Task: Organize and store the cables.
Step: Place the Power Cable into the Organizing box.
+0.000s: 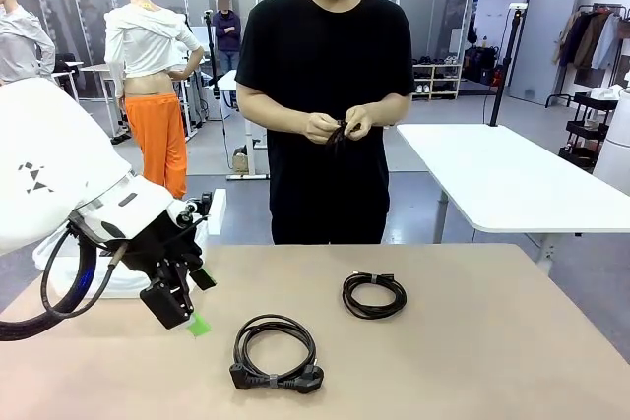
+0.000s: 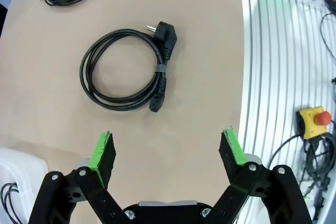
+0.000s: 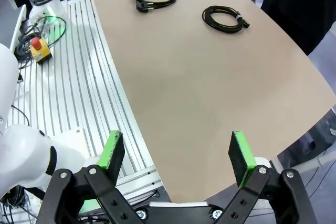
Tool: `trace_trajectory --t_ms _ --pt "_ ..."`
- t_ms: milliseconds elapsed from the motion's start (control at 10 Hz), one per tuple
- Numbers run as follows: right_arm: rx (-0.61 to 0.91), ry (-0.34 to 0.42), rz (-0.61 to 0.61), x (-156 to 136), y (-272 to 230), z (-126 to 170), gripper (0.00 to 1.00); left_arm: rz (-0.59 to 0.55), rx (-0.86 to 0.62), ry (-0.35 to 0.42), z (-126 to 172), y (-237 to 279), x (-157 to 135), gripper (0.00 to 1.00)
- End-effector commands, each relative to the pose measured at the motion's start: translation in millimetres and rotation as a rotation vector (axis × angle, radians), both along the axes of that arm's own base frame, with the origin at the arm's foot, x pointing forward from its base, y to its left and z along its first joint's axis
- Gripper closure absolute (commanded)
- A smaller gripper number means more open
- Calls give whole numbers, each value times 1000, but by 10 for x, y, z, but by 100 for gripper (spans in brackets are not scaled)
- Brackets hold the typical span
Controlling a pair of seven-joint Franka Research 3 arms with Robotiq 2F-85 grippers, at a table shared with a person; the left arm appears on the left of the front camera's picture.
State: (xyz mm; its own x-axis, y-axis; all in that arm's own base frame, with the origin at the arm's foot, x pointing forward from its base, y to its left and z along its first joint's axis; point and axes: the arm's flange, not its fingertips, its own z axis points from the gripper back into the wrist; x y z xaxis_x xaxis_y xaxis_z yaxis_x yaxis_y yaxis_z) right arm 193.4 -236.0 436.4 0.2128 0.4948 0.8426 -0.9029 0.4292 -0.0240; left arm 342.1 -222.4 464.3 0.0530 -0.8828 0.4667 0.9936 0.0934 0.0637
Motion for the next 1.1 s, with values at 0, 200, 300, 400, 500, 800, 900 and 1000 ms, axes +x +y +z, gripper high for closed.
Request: trace_trajectory --t_ms 0,200,300,400,500,800,900,1000 --pt "5 -22 9 -14 2 16 0 0 2 -1 0 -4 -1 0" --pt "5 -22 9 -14 2 16 0 -56 122 -17 -102 -556 -38 0" --pt "5 -22 9 -14 2 16 0 -32 177 -30 -139 -723 -12 0" --pt "5 -22 9 -14 2 16 0 -10 228 -32 -192 -823 21 0" --pt "5 -22 9 -14 2 16 0 13 264 -26 -275 -916 60 0" --pt "5 -22 9 -14 2 16 0 1 323 -15 -672 -1236 146 0" --pt "5 -22 9 -14 2 16 0 5 322 -23 -784 -1276 172 0" --pt "5 -22 9 -14 2 16 0 -15 325 -6 -912 -1323 201 0"
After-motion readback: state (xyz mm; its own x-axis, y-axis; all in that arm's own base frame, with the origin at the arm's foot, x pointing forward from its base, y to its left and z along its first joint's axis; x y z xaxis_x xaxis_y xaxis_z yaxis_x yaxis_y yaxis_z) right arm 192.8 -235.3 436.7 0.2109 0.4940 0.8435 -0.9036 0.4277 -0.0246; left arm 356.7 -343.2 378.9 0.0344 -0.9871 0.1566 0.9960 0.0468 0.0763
